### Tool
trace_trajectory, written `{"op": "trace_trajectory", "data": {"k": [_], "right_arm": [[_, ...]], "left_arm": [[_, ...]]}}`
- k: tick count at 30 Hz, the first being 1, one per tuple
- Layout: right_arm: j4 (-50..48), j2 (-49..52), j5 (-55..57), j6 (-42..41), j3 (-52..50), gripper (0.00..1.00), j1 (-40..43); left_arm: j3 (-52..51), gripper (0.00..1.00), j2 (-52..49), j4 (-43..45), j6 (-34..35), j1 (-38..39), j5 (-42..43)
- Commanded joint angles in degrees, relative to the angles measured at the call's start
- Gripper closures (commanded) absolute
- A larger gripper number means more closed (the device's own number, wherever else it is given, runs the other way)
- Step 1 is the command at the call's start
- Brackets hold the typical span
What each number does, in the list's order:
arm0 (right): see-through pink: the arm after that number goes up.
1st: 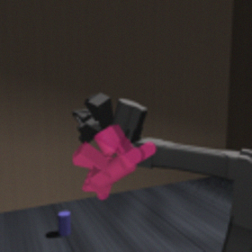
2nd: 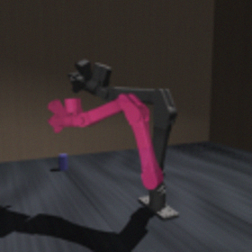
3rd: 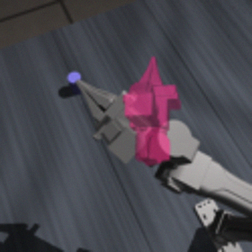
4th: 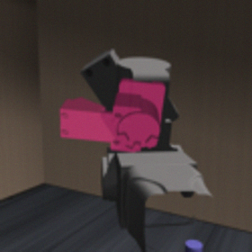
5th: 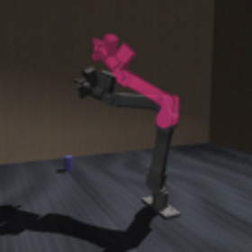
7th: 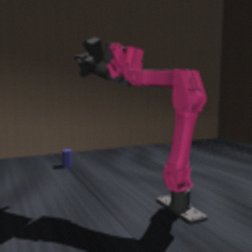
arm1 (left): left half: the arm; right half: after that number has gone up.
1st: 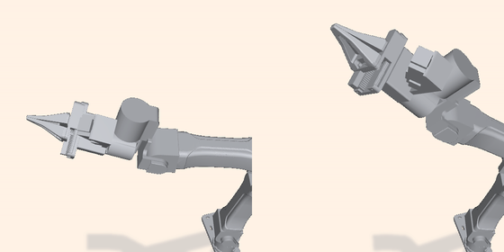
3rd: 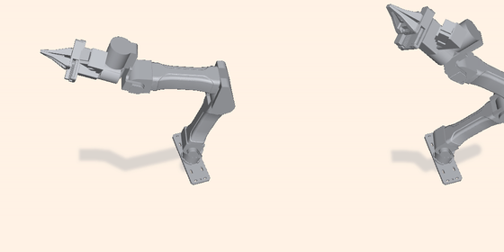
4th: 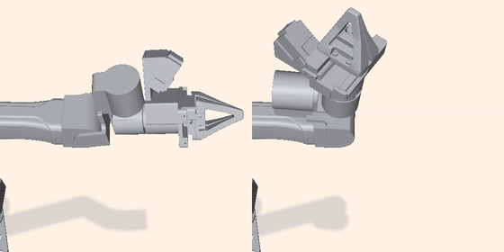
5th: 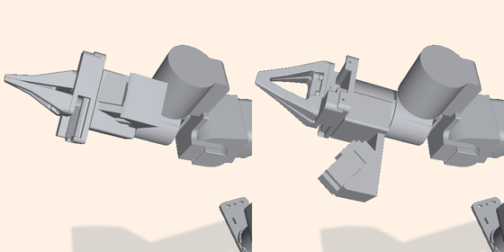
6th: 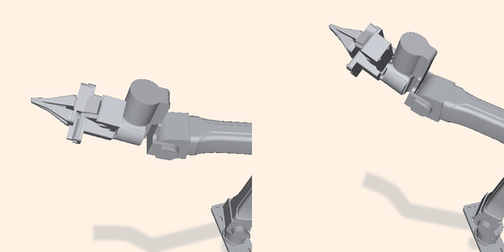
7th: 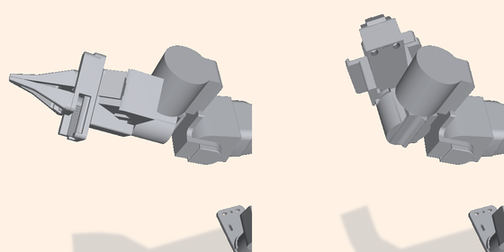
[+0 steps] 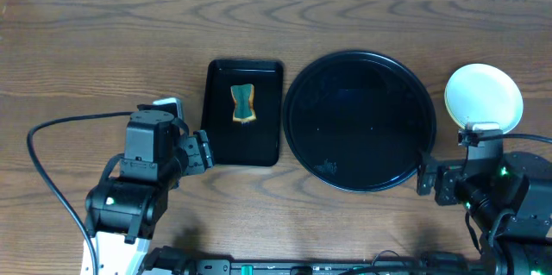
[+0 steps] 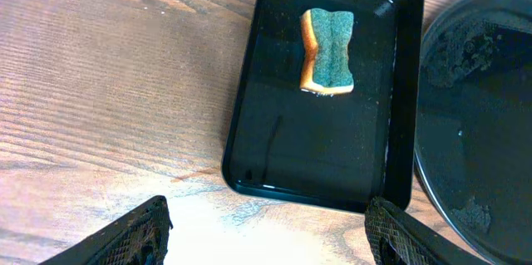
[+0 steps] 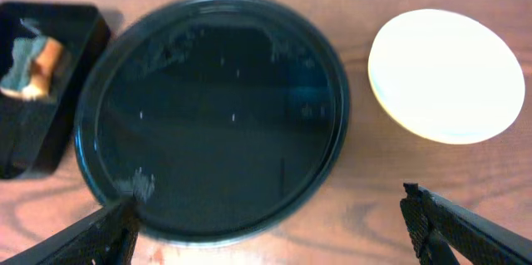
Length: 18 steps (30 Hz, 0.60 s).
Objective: Clean dirty plates on tray and stack at the side
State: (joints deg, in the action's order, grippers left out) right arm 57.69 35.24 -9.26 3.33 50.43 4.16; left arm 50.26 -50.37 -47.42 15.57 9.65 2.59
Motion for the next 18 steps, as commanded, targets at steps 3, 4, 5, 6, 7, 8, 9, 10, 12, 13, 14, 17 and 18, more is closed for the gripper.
{"op": "trace_trajectory", "data": {"k": [3,4,5,6,7,8,9,10,12,13,14,17,18], "right_arm": [[3.3,-0.6,3.2,1.7,-0.5,0.01,-0.7],[2.6,-1.0,3.2,1.7,-0.7,0.01,-0.7],[1.0,-1.7,3.2,1.7,-0.7,0.01,-0.8],[-1.9,-3.0,3.2,2.0,-1.1,0.01,-0.9],[-4.0,-3.9,3.2,2.7,-1.6,0.01,-0.9],[-6.9,-5.4,3.2,3.2,-2.4,0.01,-0.9],[-10.1,-7.0,3.2,3.2,-3.5,0.01,-0.9],[-13.3,-8.9,3.2,3.2,-5.0,0.01,-0.9],[-19.9,-13.8,3.0,3.1,-8.9,0.01,-0.9],[-23.0,-16.3,2.4,3.1,-11.0,0.01,-0.9],[-26.0,-18.9,1.8,3.1,-13.2,0.01,-0.9],[-34.7,-26.2,1.5,3.1,-20.2,0.01,-1.5],[-37.2,-28.3,1.5,3.1,-22.4,0.01,-1.8]], "left_arm": [[-0.4,0.24,-1.0,-0.1,-0.3,-0.1,-0.5],[-0.4,0.24,-1.2,-0.1,-0.3,-0.1,-0.5],[-0.4,0.24,-1.4,-0.1,-0.3,-0.1,-0.5],[-0.4,0.24,-1.6,-0.1,-0.3,-0.1,-0.5],[-0.4,0.24,-1.7,-0.1,-0.3,-0.1,-0.5],[-0.4,0.24,-1.8,-0.1,-0.3,-0.1,-0.5],[-0.4,0.24,-1.9,-0.1,-0.3,-0.1,-0.5],[-0.4,0.24,-2.0,-0.1,-0.3,-0.1,-0.5],[-0.4,0.24,-2.2,-0.1,-0.3,-0.1,-0.5],[-0.4,0.24,-2.3,-0.1,-0.3,-0.1,-0.5],[-0.4,0.24,-2.4,-0.1,-0.3,-0.1,-0.5],[-0.4,0.23,-2.7,-0.1,-0.3,-0.1,-0.5],[-0.4,0.23,-2.8,-0.1,-0.3,-0.1,-0.5]]}}
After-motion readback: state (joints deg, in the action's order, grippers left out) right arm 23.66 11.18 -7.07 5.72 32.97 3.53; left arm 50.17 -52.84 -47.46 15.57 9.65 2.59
